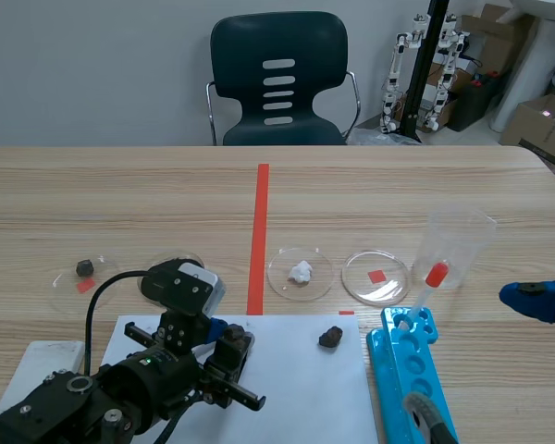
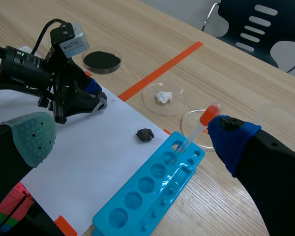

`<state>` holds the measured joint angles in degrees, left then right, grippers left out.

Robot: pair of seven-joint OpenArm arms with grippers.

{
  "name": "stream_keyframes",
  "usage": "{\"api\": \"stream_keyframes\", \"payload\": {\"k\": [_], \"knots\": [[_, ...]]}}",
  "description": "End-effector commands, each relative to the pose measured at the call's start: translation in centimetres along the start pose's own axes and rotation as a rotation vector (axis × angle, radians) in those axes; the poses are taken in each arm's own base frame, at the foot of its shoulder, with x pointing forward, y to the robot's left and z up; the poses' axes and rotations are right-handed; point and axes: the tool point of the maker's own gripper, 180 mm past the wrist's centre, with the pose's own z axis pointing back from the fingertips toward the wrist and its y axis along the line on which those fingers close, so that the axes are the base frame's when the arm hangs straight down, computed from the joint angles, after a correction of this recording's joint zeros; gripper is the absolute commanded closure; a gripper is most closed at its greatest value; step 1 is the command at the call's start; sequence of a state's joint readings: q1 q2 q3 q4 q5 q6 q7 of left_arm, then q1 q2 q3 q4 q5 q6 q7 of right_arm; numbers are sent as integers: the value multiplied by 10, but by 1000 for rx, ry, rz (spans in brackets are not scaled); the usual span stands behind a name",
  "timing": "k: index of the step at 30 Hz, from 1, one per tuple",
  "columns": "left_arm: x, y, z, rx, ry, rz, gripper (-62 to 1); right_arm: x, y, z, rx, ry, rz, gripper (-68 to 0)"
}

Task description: Put the middle mineral back

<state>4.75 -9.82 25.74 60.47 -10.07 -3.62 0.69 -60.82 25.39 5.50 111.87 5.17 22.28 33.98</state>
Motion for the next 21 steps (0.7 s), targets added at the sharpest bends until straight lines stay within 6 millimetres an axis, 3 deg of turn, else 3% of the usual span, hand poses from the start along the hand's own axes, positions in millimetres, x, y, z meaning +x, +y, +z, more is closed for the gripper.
{"api": "stream_keyframes", "payload": {"k": [1, 4, 8, 10, 21], "knots": [[15, 0, -2, -3, -42, -2, -328, 7, -1, -1, -2, -29, -1, -653], [15, 0, -2, -3, -42, -2, -403, 7, -1, -1, -2, -29, -1, -653], [15, -1, -2, -5, -41, -10, -572, 7, -1, -1, -2, -29, -1, -653], [14, -2, 0, -7, -42, -13, -621, 7, -1, -1, -2, -29, -1, -653], [39, -14, 20, -6, -126, -67, -622, 7, -1, -1, -2, -29, -1, -653]]}}
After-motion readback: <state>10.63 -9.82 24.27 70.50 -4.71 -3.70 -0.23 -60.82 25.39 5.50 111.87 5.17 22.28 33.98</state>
